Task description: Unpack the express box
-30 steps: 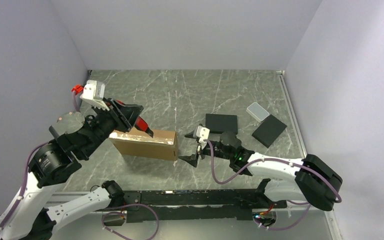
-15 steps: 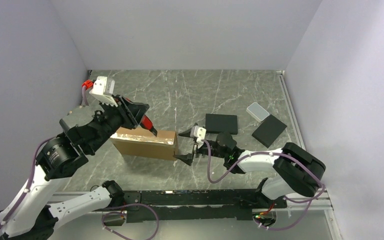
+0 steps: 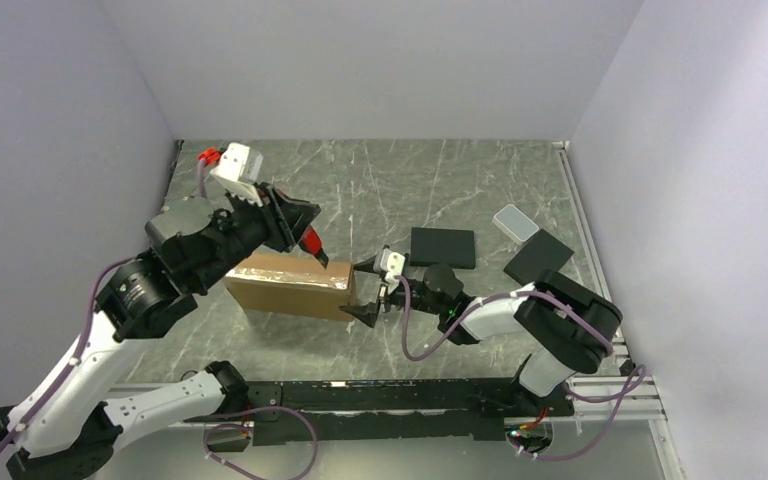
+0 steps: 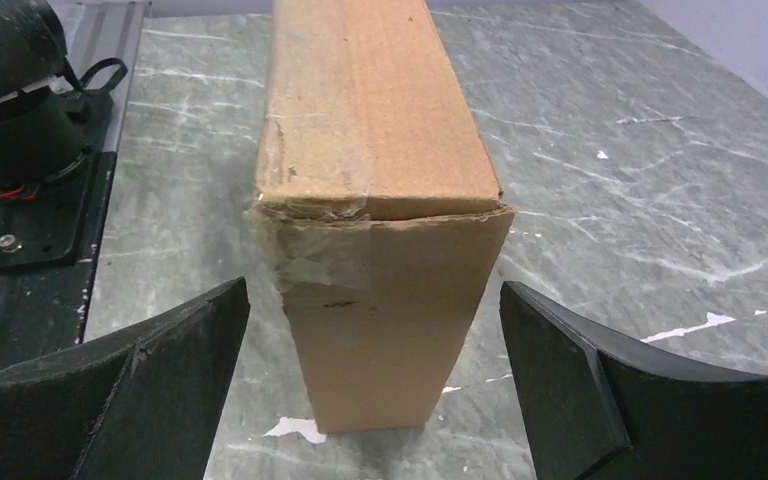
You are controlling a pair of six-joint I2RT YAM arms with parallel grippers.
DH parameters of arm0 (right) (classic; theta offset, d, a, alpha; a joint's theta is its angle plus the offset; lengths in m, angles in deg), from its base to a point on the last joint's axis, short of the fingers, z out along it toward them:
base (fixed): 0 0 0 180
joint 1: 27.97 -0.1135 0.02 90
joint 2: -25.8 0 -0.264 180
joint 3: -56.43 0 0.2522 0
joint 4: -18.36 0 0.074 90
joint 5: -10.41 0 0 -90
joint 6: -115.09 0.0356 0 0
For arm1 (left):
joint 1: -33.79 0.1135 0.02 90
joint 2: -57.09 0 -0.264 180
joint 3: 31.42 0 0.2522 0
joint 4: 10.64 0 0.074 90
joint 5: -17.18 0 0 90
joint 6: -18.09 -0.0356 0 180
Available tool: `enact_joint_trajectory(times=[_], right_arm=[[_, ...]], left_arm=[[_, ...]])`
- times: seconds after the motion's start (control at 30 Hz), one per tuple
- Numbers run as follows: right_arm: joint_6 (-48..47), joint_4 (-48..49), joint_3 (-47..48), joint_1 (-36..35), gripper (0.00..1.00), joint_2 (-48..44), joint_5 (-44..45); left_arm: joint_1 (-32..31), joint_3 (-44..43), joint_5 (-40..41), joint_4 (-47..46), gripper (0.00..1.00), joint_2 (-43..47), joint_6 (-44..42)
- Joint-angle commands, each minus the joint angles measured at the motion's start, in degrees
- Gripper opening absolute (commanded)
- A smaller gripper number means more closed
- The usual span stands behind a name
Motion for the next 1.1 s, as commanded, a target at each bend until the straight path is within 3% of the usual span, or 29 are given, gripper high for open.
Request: enact_joint_trajectory(times=[0.0, 0.37, 0.5, 0.7, 0.77, 0.87, 1.07], right_arm=[[0.26, 6.13, 3.63, 0.26, 1.0, 2.49, -0.55], [1.92, 15.67, 3.5, 0.2, 0.9, 8.37, 0.08], [5.09, 20.08, 2.76, 0.09, 0.83, 9.94, 6.32], [6.57, 19.19, 3.93, -0.08, 0.69, 9.6, 13.37], [6.84, 19.12, 4.08, -0.04, 0.59, 9.56, 17.08], [6.5, 18.13, 5.02, -0.09, 0.57, 9.81, 18.02], [5.82, 18.74, 5.62, -0.09, 0.56, 11.12, 17.14]], left_arm=[[0.01, 0.1, -4.25, -8.63, 0.0, -2.77, -4.47], [-10.53, 11.46, 3.69, -27.69, 0.0, -4.81, -22.45], [-11.64, 16.09, 5.95, -35.97, 0.0, -4.02, -26.98], [-11.69, 19.91, 12.88, -41.2, 0.0, -5.04, -29.73], [-11.66, 22.32, 14.56, -46.42, 0.0, -4.69, -30.69], [-11.68, 23.96, 15.89, -50.62, 0.0, -5.63, -30.55], [-11.72, 23.18, 12.49, -50.4, 0.0, -8.14, -29.97]])
